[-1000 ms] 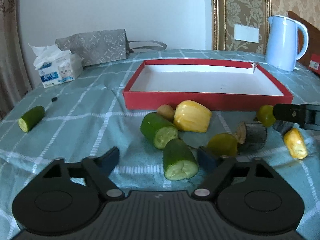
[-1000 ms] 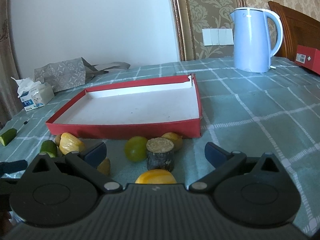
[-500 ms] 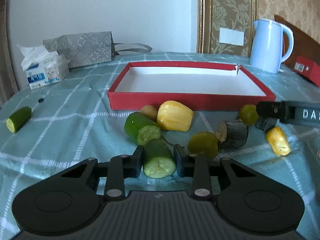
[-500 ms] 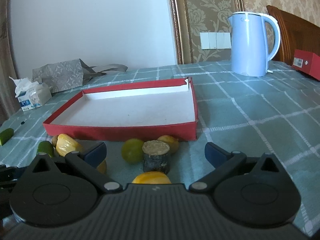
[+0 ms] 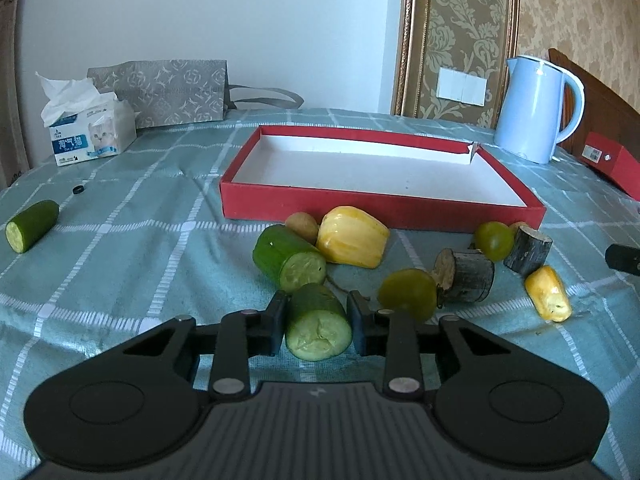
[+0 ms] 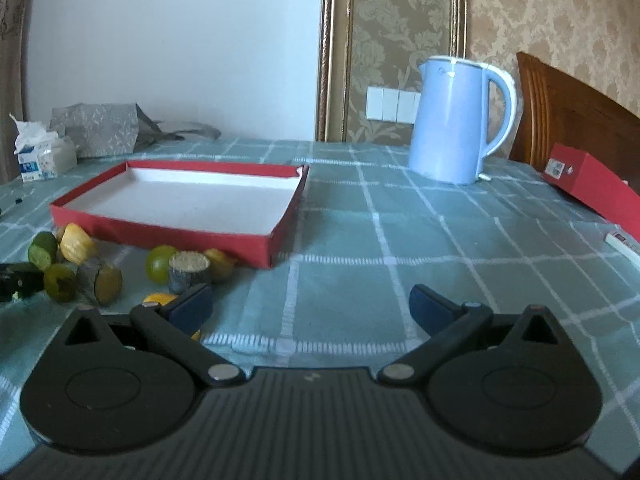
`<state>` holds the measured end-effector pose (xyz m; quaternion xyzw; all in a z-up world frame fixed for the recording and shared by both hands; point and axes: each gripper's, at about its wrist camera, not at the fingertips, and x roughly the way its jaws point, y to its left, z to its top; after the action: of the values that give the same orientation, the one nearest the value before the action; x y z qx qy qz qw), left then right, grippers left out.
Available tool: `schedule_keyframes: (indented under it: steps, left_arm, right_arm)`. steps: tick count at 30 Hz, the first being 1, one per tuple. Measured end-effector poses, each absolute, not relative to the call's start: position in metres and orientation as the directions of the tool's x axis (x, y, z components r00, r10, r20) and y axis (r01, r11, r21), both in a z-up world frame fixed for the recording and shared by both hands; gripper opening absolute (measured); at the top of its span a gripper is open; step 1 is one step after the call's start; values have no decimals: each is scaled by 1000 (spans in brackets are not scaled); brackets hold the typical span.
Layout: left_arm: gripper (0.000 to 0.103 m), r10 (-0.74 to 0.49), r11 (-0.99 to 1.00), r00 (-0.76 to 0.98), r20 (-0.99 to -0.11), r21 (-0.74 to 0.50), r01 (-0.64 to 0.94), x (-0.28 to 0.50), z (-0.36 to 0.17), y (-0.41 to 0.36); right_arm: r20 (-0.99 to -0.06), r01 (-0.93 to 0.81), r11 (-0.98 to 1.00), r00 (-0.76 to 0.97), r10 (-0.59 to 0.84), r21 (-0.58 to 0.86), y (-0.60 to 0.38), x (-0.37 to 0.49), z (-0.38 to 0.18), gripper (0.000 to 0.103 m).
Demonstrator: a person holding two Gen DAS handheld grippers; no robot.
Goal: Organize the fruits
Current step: 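Grasp a green cucumber chunk with the left tool while the right tool grasps a yellow fruit piece, then drop the cucumber chunk into the red tray with the left tool while the right tool carries the yellow piece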
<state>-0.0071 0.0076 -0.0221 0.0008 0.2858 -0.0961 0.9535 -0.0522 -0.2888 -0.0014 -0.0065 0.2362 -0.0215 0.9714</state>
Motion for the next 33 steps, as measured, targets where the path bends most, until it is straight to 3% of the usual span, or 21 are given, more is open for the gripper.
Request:
schedule_keyframes:
  steps: [4, 8, 13, 15, 19, 21, 26, 33]
  left_arm:
    - [31, -176, 982, 820, -544, -37, 186, -8, -23, 6]
    - [31, -177, 982, 820, -544, -38, 186, -8, -22, 6]
    - [31, -176, 982, 820, -544, -38, 186, -8, -22, 6]
    - [31, -176, 982, 820, -544, -37, 186, -8, -22, 6]
    - [31, -177, 982, 820, -544, -39, 186, -8, -22, 6]
    - [31, -178, 981, 820, -544, -39, 187, -8, -22, 5]
    - [31, -187, 980, 823, -537, -38, 197, -10, -22, 4]
    - [31, -190, 980, 838, -511, -46, 194, -14, -21, 7]
  right_arm:
    - [-468, -63, 998, 882, 61, 12, -276, -54, -3, 103]
    - [-485, -145, 989, 867, 111, -34, -251, -49, -8, 86]
    - [-547, -202, 979, 819, 175, 11, -236, -27, -19, 79]
    - [-569, -213, 976, 798, 197, 40, -235, -19, -23, 66]
    - [-586, -222, 974, 783, 209, 51, -232, -13, -27, 54]
    - [-585, -236, 971, 781, 219, 49, -230, -13, -26, 41]
    - [-572, -244, 970, 798, 189, -20, -219, -18, -27, 40]
    - [-529, -205, 974, 819, 222, 93, -240, -20, -15, 40]
